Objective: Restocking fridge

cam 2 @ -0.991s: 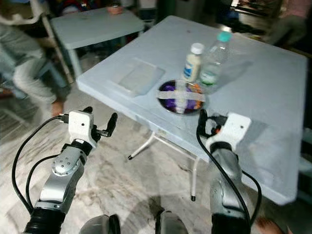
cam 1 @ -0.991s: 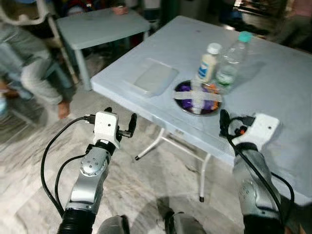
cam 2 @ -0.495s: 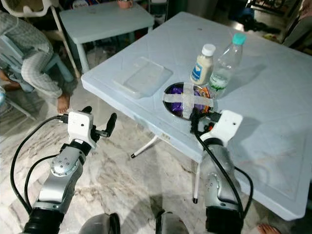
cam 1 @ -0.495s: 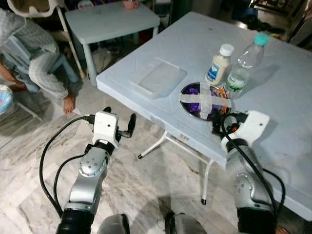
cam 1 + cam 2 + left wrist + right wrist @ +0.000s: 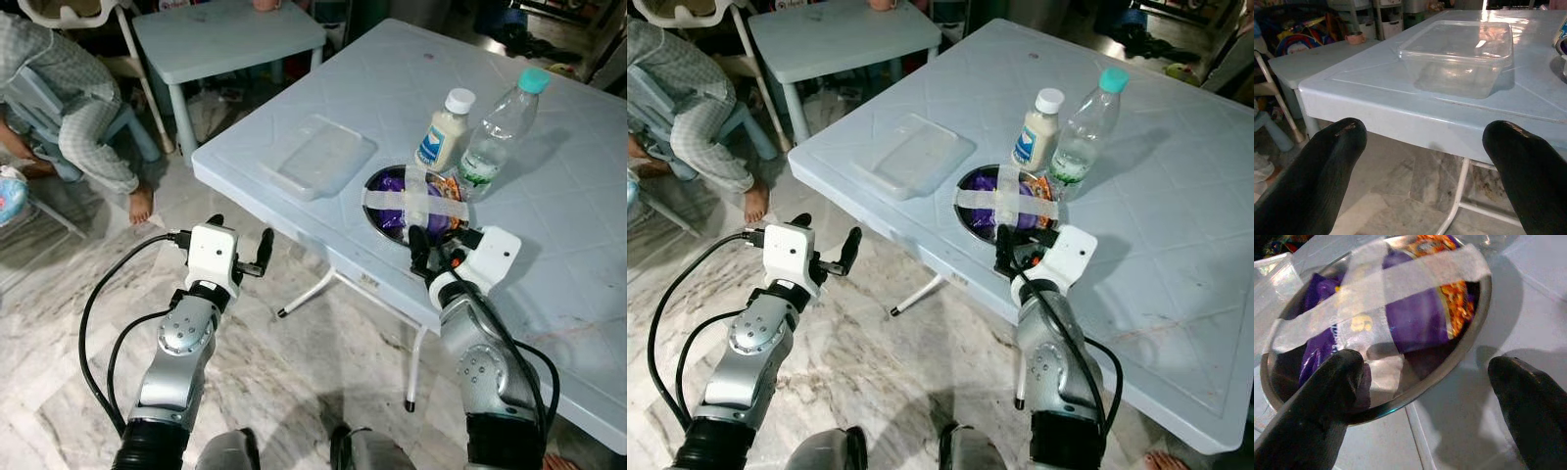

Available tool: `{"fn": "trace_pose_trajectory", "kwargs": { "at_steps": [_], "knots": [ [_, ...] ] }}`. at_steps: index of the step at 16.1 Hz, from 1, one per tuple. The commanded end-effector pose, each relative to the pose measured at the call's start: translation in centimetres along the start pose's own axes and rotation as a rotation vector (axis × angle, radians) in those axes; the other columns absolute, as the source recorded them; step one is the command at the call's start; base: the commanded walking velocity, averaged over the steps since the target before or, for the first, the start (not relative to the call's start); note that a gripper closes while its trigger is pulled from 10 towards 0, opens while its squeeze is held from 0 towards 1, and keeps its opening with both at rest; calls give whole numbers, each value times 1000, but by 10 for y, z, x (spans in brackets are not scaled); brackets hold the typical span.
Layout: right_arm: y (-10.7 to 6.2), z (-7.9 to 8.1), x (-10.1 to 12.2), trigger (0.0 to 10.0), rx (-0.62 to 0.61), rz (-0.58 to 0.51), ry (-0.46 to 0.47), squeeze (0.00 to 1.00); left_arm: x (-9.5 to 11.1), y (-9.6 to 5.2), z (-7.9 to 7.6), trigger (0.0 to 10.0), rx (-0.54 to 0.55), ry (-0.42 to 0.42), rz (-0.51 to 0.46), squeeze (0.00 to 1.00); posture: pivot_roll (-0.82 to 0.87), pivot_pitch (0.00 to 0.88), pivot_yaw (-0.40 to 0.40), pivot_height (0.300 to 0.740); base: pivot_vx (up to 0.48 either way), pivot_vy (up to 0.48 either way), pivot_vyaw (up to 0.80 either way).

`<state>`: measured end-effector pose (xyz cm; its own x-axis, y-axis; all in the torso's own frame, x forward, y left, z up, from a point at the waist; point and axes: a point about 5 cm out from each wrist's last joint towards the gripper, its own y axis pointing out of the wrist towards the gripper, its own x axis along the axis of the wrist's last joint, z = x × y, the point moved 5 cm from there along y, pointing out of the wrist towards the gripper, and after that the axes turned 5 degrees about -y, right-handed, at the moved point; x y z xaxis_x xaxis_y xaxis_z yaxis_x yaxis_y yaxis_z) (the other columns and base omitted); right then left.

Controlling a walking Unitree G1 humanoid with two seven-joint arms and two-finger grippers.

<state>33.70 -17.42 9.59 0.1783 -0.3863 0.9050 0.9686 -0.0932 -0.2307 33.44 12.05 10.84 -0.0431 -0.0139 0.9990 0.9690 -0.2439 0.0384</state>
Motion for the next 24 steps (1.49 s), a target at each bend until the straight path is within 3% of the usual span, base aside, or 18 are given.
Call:
{"fn": "trace_pose_trajectory", "kwargs": {
  "at_steps": [1, 3, 4, 5, 7, 12, 14, 21, 22, 23, 24],
  "knots": [
    [0, -8, -8, 392, -39, 38, 19, 0, 1, 1, -3, 10000, -8, 10, -1, 0, 17, 116, -13, 740, 0, 0, 0],
    [3, -10, -5, 275, -45, 38, 18, 0, 2, 2, -3, 10000, -7, 10, -3, 0, 18, 116, -12, 740, 0, 0, 0],
    [6, -13, 4, 784, -56, 14, 9, 0, 3, 3, -3, 10000, -5, 9, -6, 0, 18, 115, -13, 740, 0, 0, 0],
    [8, -14, 9, 3373, -62, 1, 7, 0, 3, 3, -3, 10000, -4, 9, -8, 0, 17, 114, -12, 740, 0, 0, 0],
    [12, -17, 17, 10000, -75, -14, 5, 0, 4, 4, -4, 10000, -4, 7, -10, 0, 17, 113, -10, 740, 0, 0, 0],
    [21, -22, 24, 10000, -79, -9, -7, 0, 5, 5, -6, 10000, -6, 6, -13, 0, 19, 113, -9, 740, 0, 0, 0],
    [27, -17, 22, 10000, -47, 27, 48, 0, 5, 5, -5, 10000, -4, 8, -14, 0, 23, 114, -9, 740, 0, 0, 0],
    [14, 3, 7, 10000, -32, 114, 130, 0, 6, 5, -5, 10000, -6, 9, -15, 0, 19, 117, -10, 740, 0, 0, 0],
    [13, 6, 5, 745, -20, 126, 151, 0, 7, 6, -5, 10000, -6, 9, -17, 0, 18, 117, -11, 740, 0, 0, 0],
    [13, 10, 4, 0, -5, 136, 176, 0, 8, 7, -4, 10000, -6, 8, -20, 0, 19, 117, -13, 740, 0, 0, 0],
    [13, 9, 3, 0, -7, 141, 174, 0, 7, 7, -4, 10000, -5, 8, -20, 0, 20, 115, -14, 740, 0, 0, 0]
  ]
}}
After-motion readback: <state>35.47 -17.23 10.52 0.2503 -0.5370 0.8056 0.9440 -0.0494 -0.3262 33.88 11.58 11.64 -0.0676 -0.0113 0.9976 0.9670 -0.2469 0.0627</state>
